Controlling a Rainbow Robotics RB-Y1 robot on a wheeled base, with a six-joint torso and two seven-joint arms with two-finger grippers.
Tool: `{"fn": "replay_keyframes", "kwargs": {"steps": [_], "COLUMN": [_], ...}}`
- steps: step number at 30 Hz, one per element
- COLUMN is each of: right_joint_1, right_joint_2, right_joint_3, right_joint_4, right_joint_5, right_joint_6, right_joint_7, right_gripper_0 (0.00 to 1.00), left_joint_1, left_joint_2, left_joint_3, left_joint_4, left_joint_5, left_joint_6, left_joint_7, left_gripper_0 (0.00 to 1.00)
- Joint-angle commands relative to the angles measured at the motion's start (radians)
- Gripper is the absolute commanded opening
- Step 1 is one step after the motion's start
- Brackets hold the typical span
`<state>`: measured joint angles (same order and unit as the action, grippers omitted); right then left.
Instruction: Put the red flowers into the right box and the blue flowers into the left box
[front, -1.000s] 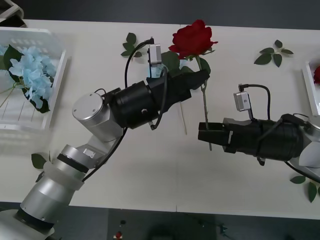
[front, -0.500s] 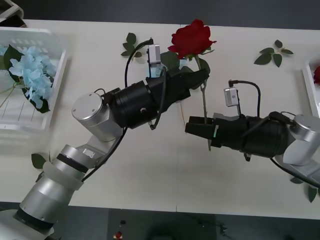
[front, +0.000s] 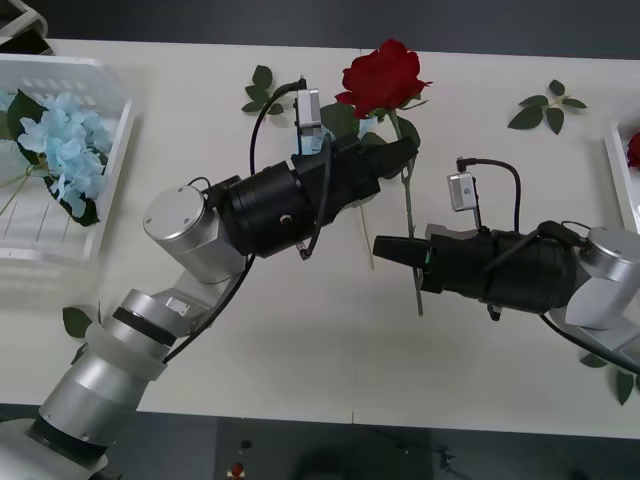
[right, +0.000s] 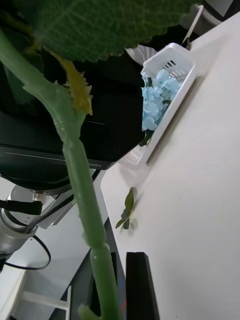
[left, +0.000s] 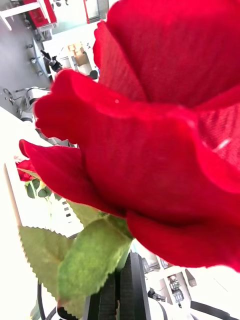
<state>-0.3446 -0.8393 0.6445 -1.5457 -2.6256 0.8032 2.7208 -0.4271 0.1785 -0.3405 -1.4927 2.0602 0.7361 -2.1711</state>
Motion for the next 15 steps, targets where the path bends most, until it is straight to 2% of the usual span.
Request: {"fn": "replay_keyframes", "kwargs": {"steps": [1,2,5,9,15], "right_joint_1": [-0.02,-0.02,-0.02,-0.02,-0.019], "right_joint_2": [0.002,0.003,0.002,0.003,-0.003], "right_joint_3": [0.006,0.006,0.006,0.006,0.006], "right_joint_4": [-0.021,-0.019,-0.019,-0.021,-0.019], "right_joint_5": [0.001,0.001,0.001,-0.001,-0.039], "right_joint_6": [-0.007,-0.006,-0.004,0.001,0.014], "right_joint_7": [-0.016,-0.016,-0.016,-0.016,-0.016], "right_gripper_0": [0.0,0.0,0.0,0.0,0.0], "left_joint_1": [-0.019,-0.019,-0.019,-0.012,0.03], "left_joint_2": [0.033,0.038,0.059,0.105,0.236], "left_joint_3": [-0.002,-0.002,-0.002,-0.002,0.037], "left_joint_4": [-0.014,-0.014,-0.014,-0.015,-0.014], "left_joint_5": [0.009,0.009,0.011,0.032,0.066], "left_joint_6": [-0.02,-0.02,-0.018,-0.007,0.1], "left_joint_7": [0.025,0.025,0.025,0.025,0.024], "left_gripper_0": [0.38,0.52,0.67,0.73,0.73]}}
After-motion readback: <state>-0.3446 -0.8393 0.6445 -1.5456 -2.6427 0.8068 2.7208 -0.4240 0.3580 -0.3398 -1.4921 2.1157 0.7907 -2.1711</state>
